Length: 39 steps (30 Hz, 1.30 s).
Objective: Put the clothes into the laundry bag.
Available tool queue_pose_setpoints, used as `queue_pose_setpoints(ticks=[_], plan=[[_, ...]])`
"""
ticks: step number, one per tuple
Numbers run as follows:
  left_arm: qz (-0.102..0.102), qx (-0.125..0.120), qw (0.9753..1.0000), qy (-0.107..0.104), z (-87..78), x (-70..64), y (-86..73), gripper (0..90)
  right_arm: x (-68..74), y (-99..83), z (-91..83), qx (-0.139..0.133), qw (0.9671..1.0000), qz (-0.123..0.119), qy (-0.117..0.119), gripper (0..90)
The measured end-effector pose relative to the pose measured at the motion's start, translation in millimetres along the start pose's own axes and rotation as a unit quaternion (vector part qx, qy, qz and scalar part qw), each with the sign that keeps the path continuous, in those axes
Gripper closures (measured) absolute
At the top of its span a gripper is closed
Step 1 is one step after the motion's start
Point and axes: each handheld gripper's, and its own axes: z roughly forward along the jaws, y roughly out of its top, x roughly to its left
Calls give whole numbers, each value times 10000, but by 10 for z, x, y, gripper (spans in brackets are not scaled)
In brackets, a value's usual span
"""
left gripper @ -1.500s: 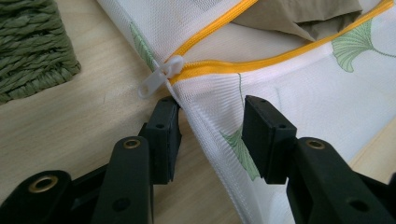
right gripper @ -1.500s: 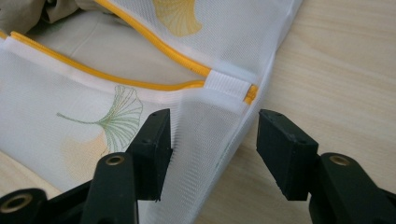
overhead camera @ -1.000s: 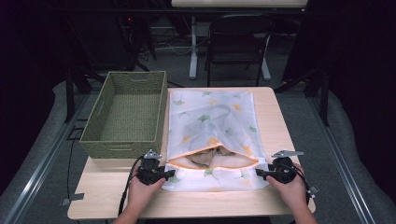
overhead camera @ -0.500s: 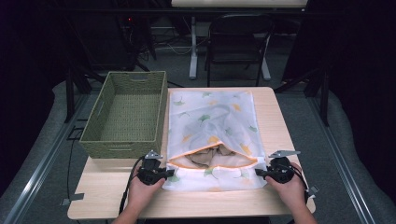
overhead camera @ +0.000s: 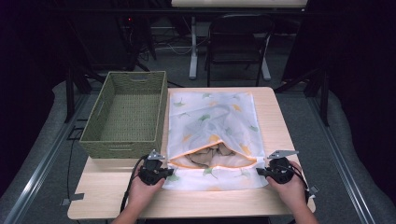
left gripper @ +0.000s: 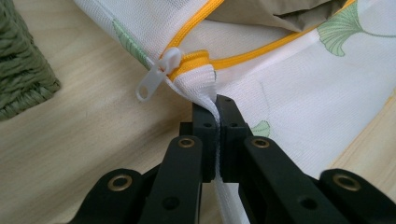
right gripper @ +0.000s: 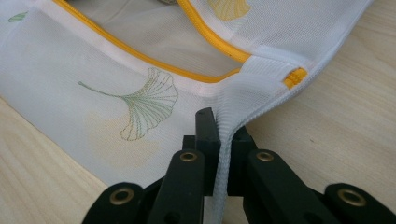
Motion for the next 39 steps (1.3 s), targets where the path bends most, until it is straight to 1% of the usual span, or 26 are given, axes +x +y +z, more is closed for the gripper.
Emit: queue_pose_setpoints(ticks=[3,6,8,11,13,16,17,19,20,21,22,23,24,25,26,29,30,31,32,33,34,35,36,37,38,39], plan=[[48,28,10000,9,-11,1,9,885,12,10,-6,57,10000,-76,-7,885],[-4,24,10000,-29,-13,6,10,885,16,14,-7,70,9999,-109,-15,885],[28,23,10000,-39,-14,11,14,886,13,15,-7,81,9999,-117,5,886],[-22,27,10000,-76,-26,9,19,886,10,17,-10,87,9999,-128,14,886],[-12,38,10000,-89,-36,11,26,886,12,18,-11,75,9999,-132,7,886],[-14,57,10000,-64,-37,8,32,886,10,23,-18,60,9999,-156,21,886],[21,129,9999,-60,-45,7,43,886,10,30,-24,58,9998,-164,34,885],[60,134,9999,-79,-50,5,53,886,11,45,-37,71,9998,-156,51,885],[53,173,9998,-101,-56,3,58,886,17,47,-40,13,9999,-134,54,884],[86,184,9998,-60,-54,-2,63,887,17,58,-55,78,9998,-183,39,883],[158,244,9996,-67,-60,-2,74,886,25,64,-60,53,9998,-176,56,883],[191,253,9995,-13,-63,-10,82,886,24,76,-68,79,9997,-220,67,882],[215,288,9993,-36,-76,-6,97,886,27,87,-70,89,9997,-211,95,880],[229,338,9991,-127,-97,4,116,886,32,97,-64,86,9997,-220,59,877],[226,352,9990,-164,-117,2,136,886,37,112,-57,114,9996,-230,68,873],[273,374,9988,-168,-170,-10,193,886,69,165,-15,278,9991,-304,59,876],[309,406,9984,-226,-186,-2,213,886,82,184,-7,297,9990,-327,95,880],[281,422,9984,-268,-195,5,227,887,99,196,4,270,9988,-391,79,882],[243,426,9983,-302,-199,10,236,887,116,203,4,279,9985,-480,5,883],[243,426,9983,-302,-199,10,236,887,116,203,4,279,9985,-480,5,883],[151,420,9984,-348,-198,25,243,887,128,201,-5,256,9983,-528,13,885],[179,464,9981,-357,-199,41,247,887,129,196,-11,261,9984,-502,45,886],[79,444,9983,-358,-193,39,246,887,124,191,-13,267,9982,-524,74,886],[79,444,9983,-358,-193,39,246,887,124,191,-13,267,9982,-524,74,886],[21,488,9982,-348,-188,59,255,886,114,189,-20,311,9979,-570,80,886],[-27,500,9981,-351,-187,72,261,886,109,193,-22,331,9978,-554,127,886]])
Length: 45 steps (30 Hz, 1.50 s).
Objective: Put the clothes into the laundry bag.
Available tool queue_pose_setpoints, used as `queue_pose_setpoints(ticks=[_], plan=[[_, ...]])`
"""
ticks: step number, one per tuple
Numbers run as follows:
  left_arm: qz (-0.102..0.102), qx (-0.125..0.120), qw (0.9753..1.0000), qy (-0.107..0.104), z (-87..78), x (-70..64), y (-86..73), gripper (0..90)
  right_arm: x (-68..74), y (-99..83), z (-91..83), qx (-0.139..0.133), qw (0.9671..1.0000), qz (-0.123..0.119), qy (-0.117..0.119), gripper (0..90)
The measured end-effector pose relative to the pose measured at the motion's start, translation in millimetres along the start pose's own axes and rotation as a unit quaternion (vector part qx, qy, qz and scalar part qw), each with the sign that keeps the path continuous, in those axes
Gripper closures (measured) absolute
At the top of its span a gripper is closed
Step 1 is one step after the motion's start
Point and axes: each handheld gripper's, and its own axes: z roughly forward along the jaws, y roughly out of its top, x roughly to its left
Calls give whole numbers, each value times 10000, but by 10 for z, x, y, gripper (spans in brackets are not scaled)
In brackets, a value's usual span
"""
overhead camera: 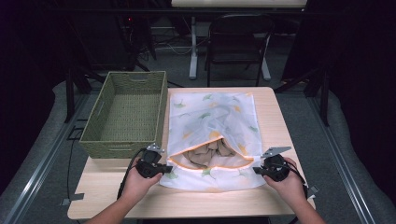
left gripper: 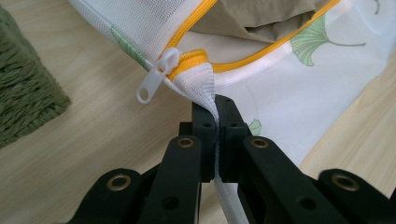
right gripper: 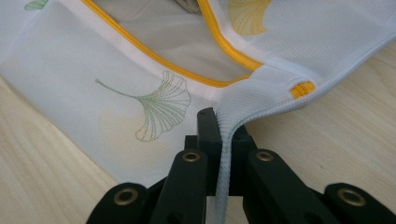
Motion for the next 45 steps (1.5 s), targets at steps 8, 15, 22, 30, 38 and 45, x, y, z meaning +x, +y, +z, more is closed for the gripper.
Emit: queue_pose_setpoints(ticks=[8,15,22,30,38,45], plan=[[-110,126,9998,67,-16,34,84,886,-37,75,0,100,9997,37,227,887],[-100,215,9997,57,-79,26,176,885,-108,130,-17,73,9982,323,495,888],[-294,285,9992,31,-119,61,244,880,-176,241,-75,172,9967,503,610,888],[-172,289,9994,122,-201,3,368,883,-220,382,-141,111,9957,669,636,887],[-187,259,9993,176,-305,-12,506,880,-261,502,-249,98,9962,667,550,887],[-210,192,9994,214,-376,-2,606,879,-310,595,-350,-67,9958,749,521,886]])
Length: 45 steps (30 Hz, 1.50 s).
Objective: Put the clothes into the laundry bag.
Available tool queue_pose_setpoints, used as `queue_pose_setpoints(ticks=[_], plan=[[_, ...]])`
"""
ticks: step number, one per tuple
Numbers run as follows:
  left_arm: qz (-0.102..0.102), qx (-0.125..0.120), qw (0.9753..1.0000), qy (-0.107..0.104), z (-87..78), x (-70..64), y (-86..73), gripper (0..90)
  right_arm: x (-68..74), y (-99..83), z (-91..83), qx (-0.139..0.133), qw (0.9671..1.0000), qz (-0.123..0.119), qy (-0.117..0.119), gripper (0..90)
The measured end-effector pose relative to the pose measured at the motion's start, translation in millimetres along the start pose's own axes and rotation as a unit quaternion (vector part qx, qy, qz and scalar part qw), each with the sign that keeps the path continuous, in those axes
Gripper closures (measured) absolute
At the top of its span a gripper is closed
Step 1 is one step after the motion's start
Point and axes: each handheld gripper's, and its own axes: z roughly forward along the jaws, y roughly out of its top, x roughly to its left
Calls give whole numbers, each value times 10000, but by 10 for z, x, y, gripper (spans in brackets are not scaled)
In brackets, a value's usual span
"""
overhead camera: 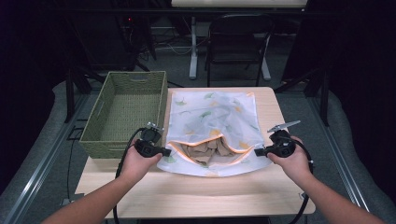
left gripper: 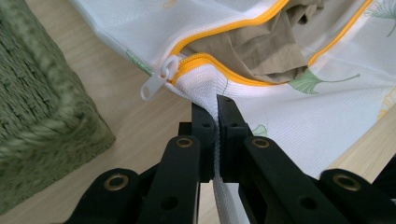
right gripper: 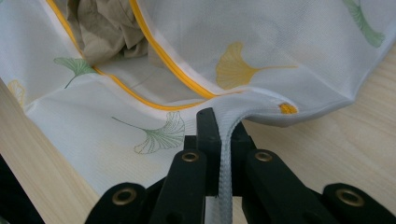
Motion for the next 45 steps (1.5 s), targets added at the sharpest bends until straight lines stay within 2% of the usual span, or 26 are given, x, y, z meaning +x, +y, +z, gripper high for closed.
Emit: queue_pose_setpoints(ticks=[12,22,28,32,45], plan=[[-116,-171,9998,50,-90,136,0,885,-102,22,-89,-172,9997,175,19,887],[-142,-199,9997,37,-119,159,1,886,-97,22,-99,-198,9997,152,43,887],[-215,-289,9993,-29,-141,177,-6,888,-126,-6,-120,-307,9992,257,86,887],[-225,-291,9993,-29,-146,179,-1,888,-123,-10,-120,-299,9992,246,74,886],[-150,-306,9994,62,-254,186,131,888,-105,109,-188,-324,9993,180,25,883]])
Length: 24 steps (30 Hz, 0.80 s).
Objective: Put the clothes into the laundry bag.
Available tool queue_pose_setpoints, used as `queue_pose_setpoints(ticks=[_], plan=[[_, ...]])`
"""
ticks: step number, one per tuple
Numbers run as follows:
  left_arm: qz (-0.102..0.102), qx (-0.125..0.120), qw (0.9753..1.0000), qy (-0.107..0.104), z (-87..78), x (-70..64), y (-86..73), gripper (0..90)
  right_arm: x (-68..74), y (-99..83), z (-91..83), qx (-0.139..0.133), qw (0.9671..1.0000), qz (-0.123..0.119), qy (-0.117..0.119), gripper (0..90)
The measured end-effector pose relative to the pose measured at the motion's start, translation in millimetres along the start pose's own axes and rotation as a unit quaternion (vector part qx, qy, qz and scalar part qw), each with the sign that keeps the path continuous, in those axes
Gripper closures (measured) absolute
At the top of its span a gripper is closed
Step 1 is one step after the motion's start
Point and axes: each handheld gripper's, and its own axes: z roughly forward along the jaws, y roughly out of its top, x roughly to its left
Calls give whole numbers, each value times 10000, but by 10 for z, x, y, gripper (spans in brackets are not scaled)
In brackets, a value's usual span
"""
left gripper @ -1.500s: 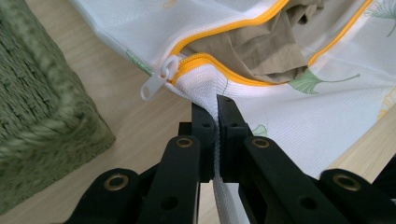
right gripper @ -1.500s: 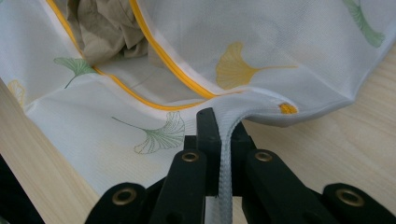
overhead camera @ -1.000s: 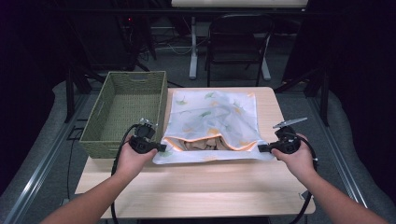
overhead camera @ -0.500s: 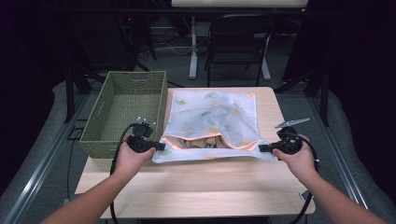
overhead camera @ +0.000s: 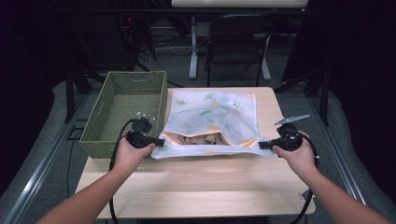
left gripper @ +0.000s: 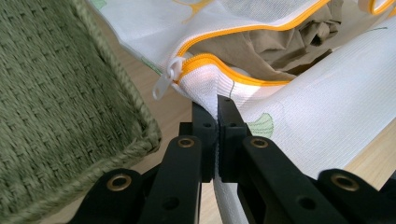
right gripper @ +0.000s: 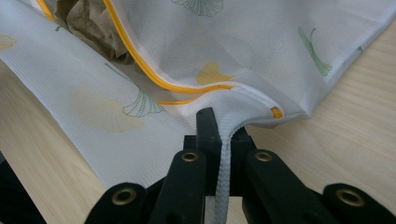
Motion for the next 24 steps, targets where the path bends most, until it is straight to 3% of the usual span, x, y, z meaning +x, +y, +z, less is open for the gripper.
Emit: queue_pose_setpoints(ticks=[8,18,24], plan=[[-5,-44,10000,31,-66,2,105,888,-1,124,-86,-111,9999,-9,-15,881],[44,-70,9999,102,-127,-12,257,887,-32,265,-128,-39,10000,-22,-77,879],[108,52,9997,212,-147,-27,376,887,-29,374,-156,53,9998,-91,-158,878]])
